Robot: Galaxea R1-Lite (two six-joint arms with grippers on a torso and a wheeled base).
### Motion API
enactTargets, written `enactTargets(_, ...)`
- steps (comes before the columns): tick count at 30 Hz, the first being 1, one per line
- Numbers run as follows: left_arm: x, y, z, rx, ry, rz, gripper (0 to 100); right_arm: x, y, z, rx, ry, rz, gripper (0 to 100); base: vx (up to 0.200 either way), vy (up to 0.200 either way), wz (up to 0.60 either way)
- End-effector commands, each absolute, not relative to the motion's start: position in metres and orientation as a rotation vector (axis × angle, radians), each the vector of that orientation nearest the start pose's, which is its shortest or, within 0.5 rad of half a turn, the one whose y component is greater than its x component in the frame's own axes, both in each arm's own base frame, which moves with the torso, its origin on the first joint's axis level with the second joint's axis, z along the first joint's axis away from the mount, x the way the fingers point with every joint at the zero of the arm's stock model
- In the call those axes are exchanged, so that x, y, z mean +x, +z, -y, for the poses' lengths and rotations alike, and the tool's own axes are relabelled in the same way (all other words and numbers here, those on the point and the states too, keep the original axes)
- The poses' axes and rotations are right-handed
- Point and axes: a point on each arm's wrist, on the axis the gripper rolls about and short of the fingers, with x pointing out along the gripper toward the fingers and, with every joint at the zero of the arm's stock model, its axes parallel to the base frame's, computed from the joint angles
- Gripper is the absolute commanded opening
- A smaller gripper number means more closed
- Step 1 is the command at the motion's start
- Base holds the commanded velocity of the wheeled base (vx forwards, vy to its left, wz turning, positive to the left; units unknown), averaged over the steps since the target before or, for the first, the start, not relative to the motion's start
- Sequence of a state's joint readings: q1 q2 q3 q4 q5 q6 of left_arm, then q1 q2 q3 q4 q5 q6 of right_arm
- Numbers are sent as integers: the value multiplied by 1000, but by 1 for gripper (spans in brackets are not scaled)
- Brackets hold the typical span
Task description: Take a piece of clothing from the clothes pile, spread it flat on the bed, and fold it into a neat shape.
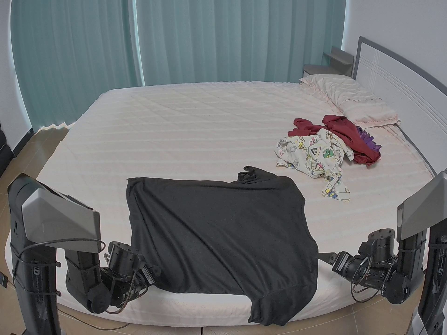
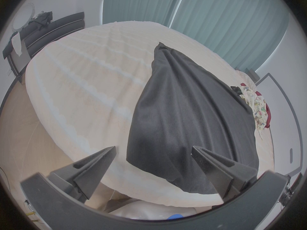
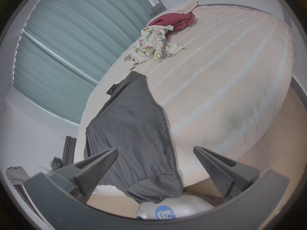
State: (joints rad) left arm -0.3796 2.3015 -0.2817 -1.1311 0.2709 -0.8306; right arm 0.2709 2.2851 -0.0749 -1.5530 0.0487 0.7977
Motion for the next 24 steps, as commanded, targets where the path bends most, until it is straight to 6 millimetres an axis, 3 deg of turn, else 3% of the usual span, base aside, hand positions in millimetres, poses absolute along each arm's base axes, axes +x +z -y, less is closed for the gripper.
enactTargets(1,240,-60,95,-471,250,-857,100,226,-20,-65,691,40,-726,100,0,0,0)
enactTargets(5,243,-61,95,-472,257,-846,100,226,-20,-65,688,41,-729,100,0,0,0)
enactTargets(6,243,-61,94,-470,265,-844,0,226,-21,-65,687,38,-731,100,0,0,0)
enactTargets(15,231,-60,81,-324,374,-811,0,225,-31,-71,642,74,-777,100,0,0,0)
enactTargets(20,217,-52,75,-257,366,-802,0,232,-49,-78,525,119,-804,100,0,0,0)
enactTargets(24,217,-54,72,-252,371,-802,0,245,-57,-82,489,140,-787,100,0,0,0)
